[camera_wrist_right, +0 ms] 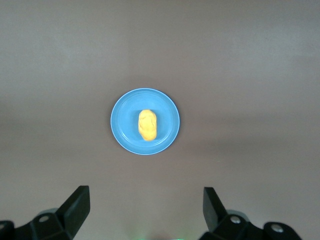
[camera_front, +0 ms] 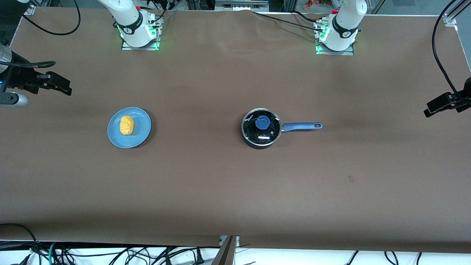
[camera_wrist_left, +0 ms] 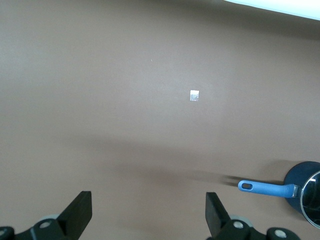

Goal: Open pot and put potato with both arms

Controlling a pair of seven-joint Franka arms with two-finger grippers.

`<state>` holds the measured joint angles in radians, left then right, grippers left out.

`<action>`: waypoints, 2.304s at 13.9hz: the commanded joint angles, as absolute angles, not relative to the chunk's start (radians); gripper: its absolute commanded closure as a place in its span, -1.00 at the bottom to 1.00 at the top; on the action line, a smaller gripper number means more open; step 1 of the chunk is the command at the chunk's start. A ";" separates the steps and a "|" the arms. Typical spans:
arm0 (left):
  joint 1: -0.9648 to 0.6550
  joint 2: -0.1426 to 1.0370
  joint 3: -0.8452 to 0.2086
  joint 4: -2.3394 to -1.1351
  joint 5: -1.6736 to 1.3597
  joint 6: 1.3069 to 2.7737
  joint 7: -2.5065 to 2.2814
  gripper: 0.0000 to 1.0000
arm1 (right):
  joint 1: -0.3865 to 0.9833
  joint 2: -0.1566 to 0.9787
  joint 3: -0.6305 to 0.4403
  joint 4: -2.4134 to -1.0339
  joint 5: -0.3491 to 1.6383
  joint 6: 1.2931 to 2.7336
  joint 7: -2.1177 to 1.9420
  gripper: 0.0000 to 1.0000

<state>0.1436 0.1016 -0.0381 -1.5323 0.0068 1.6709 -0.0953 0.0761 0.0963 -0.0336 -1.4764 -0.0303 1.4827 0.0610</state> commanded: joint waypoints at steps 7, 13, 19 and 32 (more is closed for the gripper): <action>0.146 0.123 -0.043 -1.513 -0.031 1.689 -0.044 -1.00 | 0.069 0.123 -0.032 -1.433 -0.020 1.489 0.069 -0.99; 0.137 0.139 -0.043 -1.508 -0.044 1.693 -0.037 -1.00 | 0.069 0.132 -0.031 -1.419 -0.020 1.493 0.071 -0.99; 0.143 0.150 -0.048 -1.488 -0.057 1.687 -0.026 -1.00 | 0.071 0.135 -0.032 -1.419 -0.018 1.489 0.071 -0.99; 0.100 0.176 -0.077 -1.516 -0.058 1.578 -0.021 -1.00 | 0.097 0.280 -0.021 -1.437 -0.017 1.666 0.071 -0.99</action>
